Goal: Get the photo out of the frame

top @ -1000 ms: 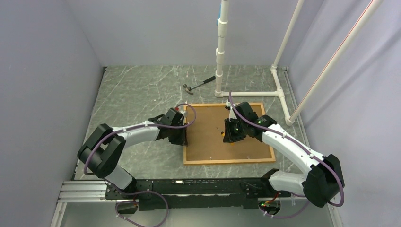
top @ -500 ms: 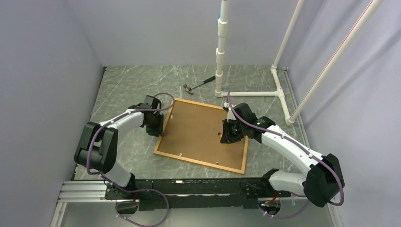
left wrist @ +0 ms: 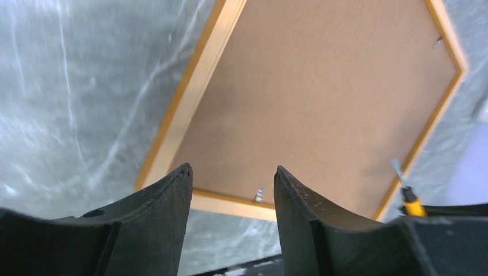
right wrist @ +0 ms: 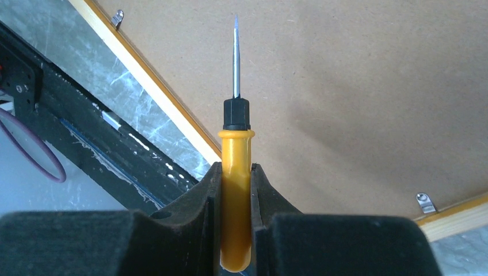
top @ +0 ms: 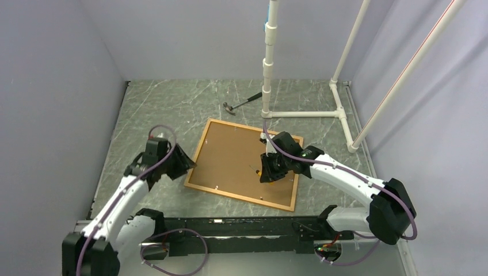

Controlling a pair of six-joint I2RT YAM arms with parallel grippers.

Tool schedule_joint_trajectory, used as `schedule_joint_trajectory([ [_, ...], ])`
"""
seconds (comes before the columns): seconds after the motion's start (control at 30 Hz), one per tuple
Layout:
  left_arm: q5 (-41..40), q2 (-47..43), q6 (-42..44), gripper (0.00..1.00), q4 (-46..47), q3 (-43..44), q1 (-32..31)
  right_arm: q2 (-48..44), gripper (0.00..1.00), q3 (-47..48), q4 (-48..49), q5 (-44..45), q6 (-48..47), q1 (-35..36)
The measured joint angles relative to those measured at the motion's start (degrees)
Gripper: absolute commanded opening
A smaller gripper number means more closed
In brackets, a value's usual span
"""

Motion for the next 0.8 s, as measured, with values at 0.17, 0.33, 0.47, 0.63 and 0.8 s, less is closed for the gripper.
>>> schedule_joint_trajectory([
  [0.17, 0.9, -12.6, -19.8, 0.57, -3.2, -10.7, 0.0, 2.2, 0.00, 0.0, 1.3, 0.0, 0.2, 1.6],
  [0.33, 1.5, -16.9, -33.2, 0.59, -6.9, -13.1, 0.0, 3.3, 0.00, 0.0, 1.9, 0.0, 0.2, 2.9],
  [0.47, 4.3, -11.1, -37.9, 0.57, -6.3, -13.2, 0.0, 3.7, 0.00, 0.0, 2.1, 0.0, 0.2, 3.4],
  [0.63, 7.4, 0.7, -40.3, 0.52, -5.3, -12.9, -1.2, 4.0, 0.00, 0.1, 2.3, 0.1, 0.5, 3.9],
  [0.8, 7.2, 3.7, -43.1, 0.45, -4.7, -11.6, -4.0, 4.1, 0.00, 0.3, 2.5, 0.6, 1.0, 4.6],
])
